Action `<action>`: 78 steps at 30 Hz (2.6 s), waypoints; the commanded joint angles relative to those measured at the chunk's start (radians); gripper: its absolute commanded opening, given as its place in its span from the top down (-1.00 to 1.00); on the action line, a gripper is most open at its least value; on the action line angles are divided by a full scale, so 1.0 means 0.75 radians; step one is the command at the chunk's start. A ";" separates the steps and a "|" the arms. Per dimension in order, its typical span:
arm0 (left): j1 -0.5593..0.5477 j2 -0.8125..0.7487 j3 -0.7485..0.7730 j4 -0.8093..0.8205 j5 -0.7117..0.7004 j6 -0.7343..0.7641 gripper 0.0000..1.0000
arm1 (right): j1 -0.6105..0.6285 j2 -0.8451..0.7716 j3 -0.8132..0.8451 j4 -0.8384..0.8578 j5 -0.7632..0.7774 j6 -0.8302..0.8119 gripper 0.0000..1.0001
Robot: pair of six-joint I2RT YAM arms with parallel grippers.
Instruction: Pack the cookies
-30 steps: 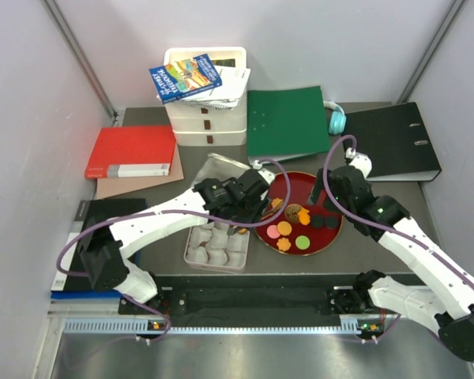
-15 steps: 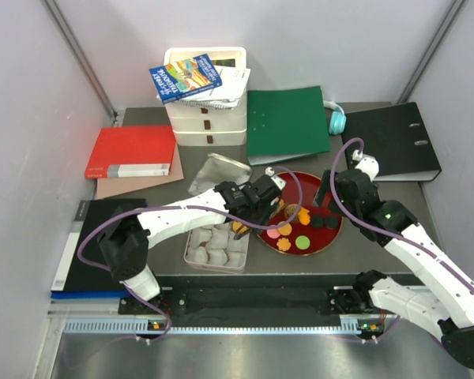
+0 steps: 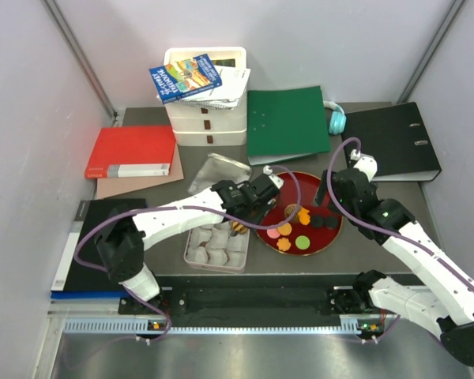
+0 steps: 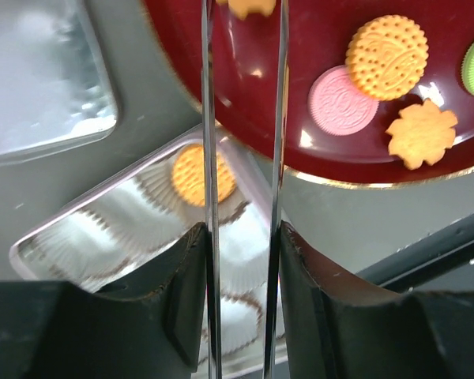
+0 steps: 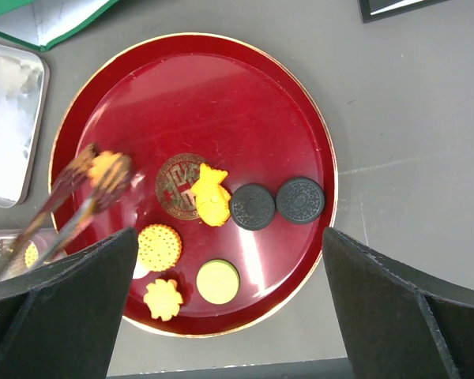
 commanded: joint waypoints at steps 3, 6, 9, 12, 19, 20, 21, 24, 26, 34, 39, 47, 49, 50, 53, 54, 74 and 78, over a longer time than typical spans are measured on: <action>-0.004 -0.252 0.212 -0.241 -0.171 -0.010 0.24 | 0.013 0.033 0.033 0.069 -0.003 -0.015 -0.98; -0.004 -0.358 0.233 -0.373 -0.243 -0.069 0.24 | 0.013 0.059 0.031 0.102 -0.022 -0.013 -0.98; -0.004 -0.466 0.231 -0.476 -0.286 -0.124 0.24 | 0.013 0.098 0.033 0.141 -0.046 -0.007 -0.98; -0.004 -0.536 0.211 -0.570 -0.292 -0.198 0.24 | 0.013 0.145 0.045 0.168 -0.081 0.005 -0.98; -0.004 -0.700 0.035 -0.629 -0.254 -0.315 0.24 | 0.013 0.194 0.061 0.196 -0.132 0.032 -0.98; -0.004 -0.710 0.022 -0.629 -0.247 -0.325 0.24 | 0.011 0.194 0.061 0.194 -0.132 0.036 -0.98; -0.004 -0.716 -0.002 -0.627 -0.239 -0.335 0.24 | 0.013 0.194 0.061 0.188 -0.134 0.038 -0.98; -0.004 -0.733 -0.053 -0.603 -0.207 -0.345 0.23 | 0.013 0.196 0.061 0.182 -0.140 0.046 -0.98; -0.004 -0.739 -0.082 -0.583 -0.190 -0.345 0.23 | 0.013 0.192 0.065 0.172 -0.142 0.050 -0.98; -0.004 -0.749 -0.174 -0.521 -0.137 -0.352 0.22 | 0.013 0.182 0.078 0.139 -0.122 0.044 -0.98; -0.004 -0.755 -0.209 -0.509 -0.143 -0.354 0.15 | 0.013 0.178 0.080 0.131 -0.122 0.048 -0.98; -0.004 -0.755 -0.211 -0.501 -0.161 -0.348 0.02 | 0.013 0.168 0.063 0.127 -0.126 0.058 -0.98; -0.004 -0.755 -0.211 -0.497 -0.166 -0.346 -0.01 | 0.013 0.164 0.063 0.129 -0.124 0.062 -0.98; -0.004 -0.753 -0.209 -0.494 -0.166 -0.341 -0.02 | 0.013 0.162 0.063 0.127 -0.126 0.064 -0.98; -0.004 -0.745 -0.193 -0.492 -0.178 -0.341 -0.04 | 0.013 0.153 0.063 0.119 -0.118 0.062 -0.98; -0.004 -0.747 -0.186 -0.492 -0.184 -0.341 -0.04 | 0.013 0.151 0.063 0.119 -0.118 0.062 -0.98; -0.148 -0.236 0.026 -0.053 0.176 -0.061 -0.02 | 0.013 0.039 0.006 0.039 -0.052 0.085 -0.98; -0.154 -0.215 0.030 -0.018 0.192 -0.043 -0.04 | 0.013 0.026 -0.002 0.027 -0.044 0.087 -0.98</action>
